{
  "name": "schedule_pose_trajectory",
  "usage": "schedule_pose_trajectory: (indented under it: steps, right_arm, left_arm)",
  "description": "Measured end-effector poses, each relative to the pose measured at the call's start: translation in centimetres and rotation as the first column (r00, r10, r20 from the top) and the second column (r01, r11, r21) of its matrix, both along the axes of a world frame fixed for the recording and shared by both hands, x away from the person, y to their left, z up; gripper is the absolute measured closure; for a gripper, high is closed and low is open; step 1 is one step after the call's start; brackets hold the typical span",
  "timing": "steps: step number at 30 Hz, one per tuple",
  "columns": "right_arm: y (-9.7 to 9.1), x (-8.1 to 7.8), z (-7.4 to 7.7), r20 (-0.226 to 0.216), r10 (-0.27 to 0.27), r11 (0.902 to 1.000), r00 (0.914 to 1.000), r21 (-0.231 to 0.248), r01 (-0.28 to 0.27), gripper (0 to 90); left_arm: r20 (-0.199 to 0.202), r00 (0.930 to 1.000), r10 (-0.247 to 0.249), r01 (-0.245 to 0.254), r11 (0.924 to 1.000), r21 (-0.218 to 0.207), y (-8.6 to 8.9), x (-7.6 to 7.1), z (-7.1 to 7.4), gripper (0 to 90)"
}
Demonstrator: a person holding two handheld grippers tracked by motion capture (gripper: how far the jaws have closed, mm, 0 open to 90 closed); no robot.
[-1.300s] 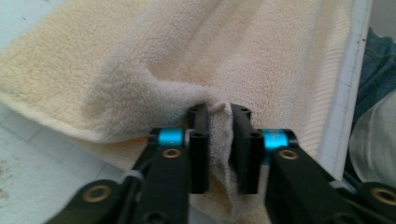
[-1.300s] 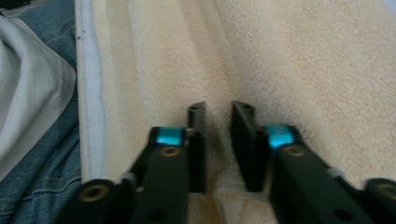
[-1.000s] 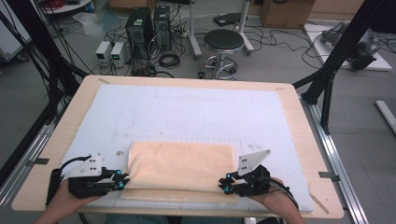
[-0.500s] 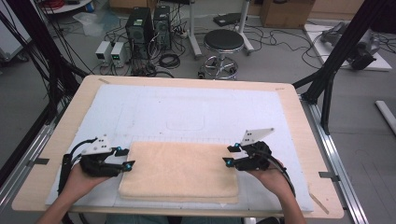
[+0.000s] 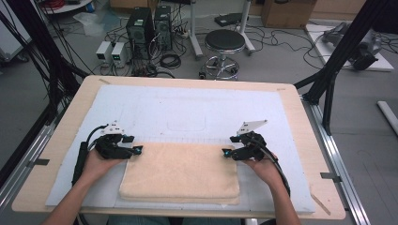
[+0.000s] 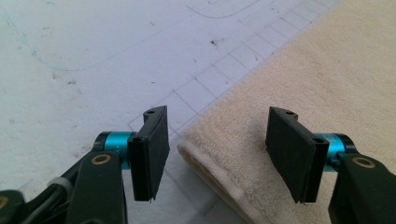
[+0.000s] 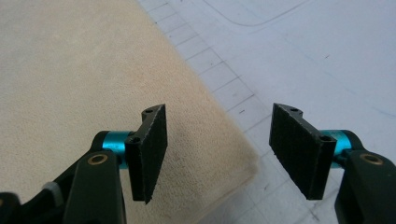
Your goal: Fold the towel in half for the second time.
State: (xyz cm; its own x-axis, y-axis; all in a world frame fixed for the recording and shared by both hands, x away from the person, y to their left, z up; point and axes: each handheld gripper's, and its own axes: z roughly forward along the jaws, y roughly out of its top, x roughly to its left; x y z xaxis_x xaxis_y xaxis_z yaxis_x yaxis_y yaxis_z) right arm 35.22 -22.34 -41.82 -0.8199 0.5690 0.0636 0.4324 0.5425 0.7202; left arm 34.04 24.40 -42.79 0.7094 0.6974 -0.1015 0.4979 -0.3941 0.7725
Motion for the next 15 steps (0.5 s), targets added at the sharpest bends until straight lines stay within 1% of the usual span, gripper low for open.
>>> schedule_pose_trajectory:
  steps: [2,3,4,6,8,10,12,13,15]
  right_arm:
    - [0.1,0.2,-0.4,-0.002,0.006,0.9997,1.0,-0.024,-0.006,37.0]
    - [0.2,0.3,-0.5,-0.01,0.01,0.9996,0.9999,-0.028,-0.01,38.0]
    - [0.2,0.5,-0.7,-0.018,0.015,0.9994,0.9997,-0.03,-0.016,39.6]
    - [0.2,0.6,-0.9,-0.034,0.027,0.9992,0.9991,-0.028,-0.028,43.1]
    - [0.2,0.6,-1.1,-0.061,0.037,0.999,0.9974,-0.023,-0.038,47.0]
    - [0.2,0.8,-1.4,-0.098,0.039,0.9992,0.9944,0.0,-0.039,50.4]
    - [0.0,1.0,-1.5,-0.119,0.048,0.9986,0.9917,0.026,-0.045,54.6]
    - [0.0,1.0,-1.5,-0.129,0.048,0.9985,0.9905,0.031,-0.044,57.3]
    - [0.0,1.1,-1.6,-0.143,0.062,0.9973,0.9879,0.047,-0.056,65.8]
  left_arm:
    - [-0.016,0.9999,-0.003,0.003,0.9999,-0.012,0.1,0.2,-0.2,41.0]
    - [-0.029,0.9996,-0.006,0.005,0.9998,-0.018,0.2,0.3,-0.3,41.7]
    - [-0.042,0.999,-0.017,0.016,0.9997,-0.018,0.2,0.4,-0.4,43.3]
    - [-0.064,0.9977,-0.022,0.021,0.9997,-0.01,0.1,0.6,-0.8,44.4]
    - [-0.088,0.9957,-0.029,0.027,0.9993,-0.024,0.1,0.8,-1.1,46.5]
    - [-0.101,0.9942,-0.036,0.032,0.9986,-0.041,0.2,0.9,-1.1,50.3]
    - [-0.117,0.992,-0.048,0.042,0.9976,-0.054,0.2,0.9,-1.1,57.5]
    - [-0.118,0.9917,-0.052,0.046,0.9975,-0.053,0.2,0.9,-1.2,60.7]
    - [-0.121,0.9912,-0.053,0.047,0.9974,-0.055,0.1,0.7,-1.1,64.4]
